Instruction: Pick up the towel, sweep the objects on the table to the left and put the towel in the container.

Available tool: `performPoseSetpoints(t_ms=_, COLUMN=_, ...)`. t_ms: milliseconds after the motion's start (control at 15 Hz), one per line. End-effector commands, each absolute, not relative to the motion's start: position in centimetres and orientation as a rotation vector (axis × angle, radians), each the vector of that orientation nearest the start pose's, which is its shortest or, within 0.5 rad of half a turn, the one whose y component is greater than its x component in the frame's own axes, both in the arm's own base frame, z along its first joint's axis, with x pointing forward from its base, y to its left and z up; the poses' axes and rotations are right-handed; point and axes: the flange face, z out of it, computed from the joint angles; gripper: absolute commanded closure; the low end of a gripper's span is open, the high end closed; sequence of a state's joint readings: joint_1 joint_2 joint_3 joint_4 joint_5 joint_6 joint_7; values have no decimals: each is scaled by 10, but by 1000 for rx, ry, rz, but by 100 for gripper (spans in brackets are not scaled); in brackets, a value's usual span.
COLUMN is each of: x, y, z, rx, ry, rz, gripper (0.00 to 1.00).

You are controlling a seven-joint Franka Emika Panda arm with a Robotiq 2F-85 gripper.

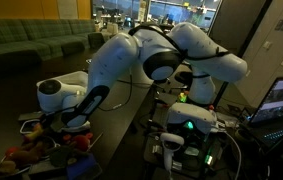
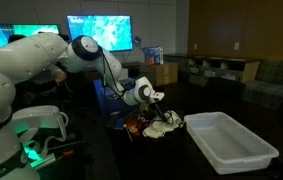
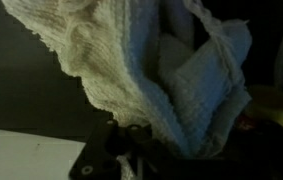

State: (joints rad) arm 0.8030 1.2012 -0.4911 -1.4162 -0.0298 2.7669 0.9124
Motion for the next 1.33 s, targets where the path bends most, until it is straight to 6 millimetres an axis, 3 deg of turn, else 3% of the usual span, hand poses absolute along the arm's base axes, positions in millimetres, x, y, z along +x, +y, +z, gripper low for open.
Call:
performPoseSetpoints(t_ms=0, x=664, y=319, z=60, rx=-3229, ry=330, rz=-804, gripper=96)
performPoseSetpoints(t_ms=200, x=667, y=323, z=88, rx=-3220, ry=307, rz=-861, gripper=96)
performPoseSetpoints(t_ms=467, x=676, y=302, z=150, rx=-3204, ry=327, rz=-949, gripper=96)
performPoseSetpoints(t_ms=667, x=673, y=271, z=203, rx=-3191, ry=368, rz=-1007, gripper=96)
performPoseSetpoints(t_ms=867, x=662, y=232, z=242, rx=-3216, ry=414, rz=-1025, gripper=96)
performPoseSetpoints(t_ms=1267, x=607, y=145, z=277, rx=-3333, ry=422, rz=-903, gripper=96)
